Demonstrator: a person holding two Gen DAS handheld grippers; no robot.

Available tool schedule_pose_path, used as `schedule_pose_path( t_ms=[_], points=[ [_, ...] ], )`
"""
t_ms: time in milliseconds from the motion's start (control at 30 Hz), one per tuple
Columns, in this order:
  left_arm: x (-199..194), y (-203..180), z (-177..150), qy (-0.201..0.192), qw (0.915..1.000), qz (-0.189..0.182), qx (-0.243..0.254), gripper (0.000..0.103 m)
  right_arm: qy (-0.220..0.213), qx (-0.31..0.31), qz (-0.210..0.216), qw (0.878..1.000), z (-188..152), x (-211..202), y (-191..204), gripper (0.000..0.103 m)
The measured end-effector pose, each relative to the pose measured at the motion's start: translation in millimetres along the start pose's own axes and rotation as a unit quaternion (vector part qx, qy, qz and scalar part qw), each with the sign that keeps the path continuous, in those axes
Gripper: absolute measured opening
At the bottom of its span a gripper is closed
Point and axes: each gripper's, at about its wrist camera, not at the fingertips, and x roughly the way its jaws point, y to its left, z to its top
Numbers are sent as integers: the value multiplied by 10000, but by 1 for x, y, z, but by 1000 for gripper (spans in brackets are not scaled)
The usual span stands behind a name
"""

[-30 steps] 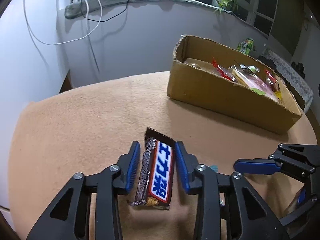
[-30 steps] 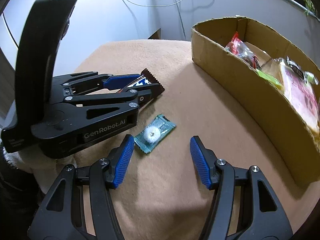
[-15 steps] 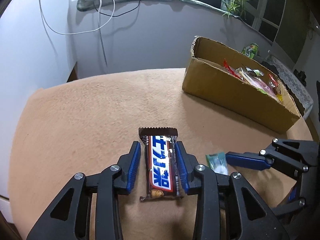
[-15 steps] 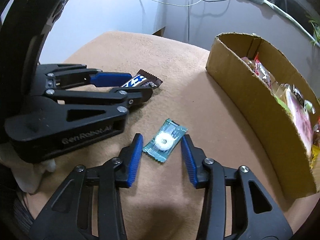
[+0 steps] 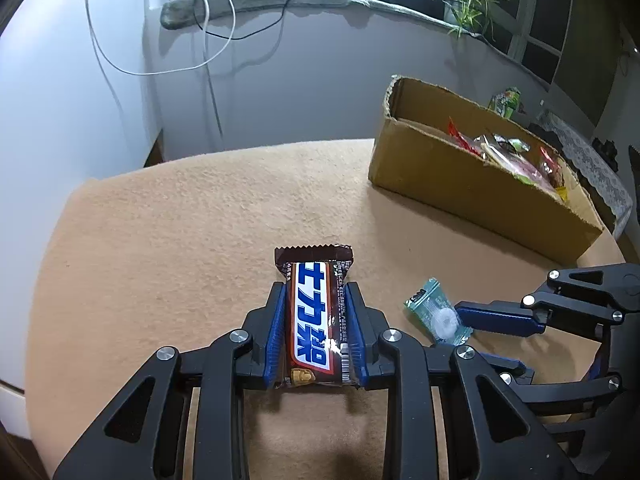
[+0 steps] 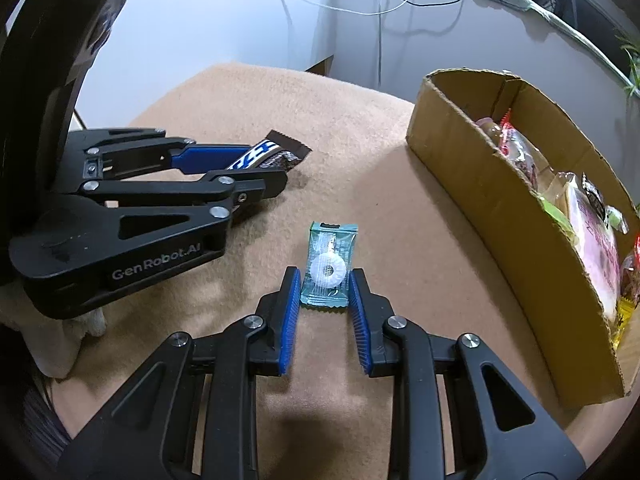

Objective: Organize snacks
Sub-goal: 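Carry the Snickers bar and mint candy into the box and release both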

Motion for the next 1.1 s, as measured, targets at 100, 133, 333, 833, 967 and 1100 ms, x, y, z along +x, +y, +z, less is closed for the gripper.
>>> schedule_pose_path(
  t_ms=[100,133,333,833,967,1100],
  points=[
    [-4,1,2,-75,10000,-7,-46,27,-81,42,52,9999,2,-6,-4,26],
    [-6,0,3,-96,9999,-14,-49,27,-114,49,56,9999,3,-7,-5,26],
    [-20,-9,12,-324,9994,-80,2,27,-379,75,50,9992,3,-32,-13,26],
    [-35,-49,50,-700,9970,-278,153,27,-938,380,-130,9948,19,-73,-72,26],
    [-34,-59,58,-751,9965,-267,234,27,-1066,527,-177,9927,17,-80,-93,26],
    [-26,-68,62,-701,9968,-223,313,27,-1111,641,-286,9913,18,-82,-116,26]
  ],
)
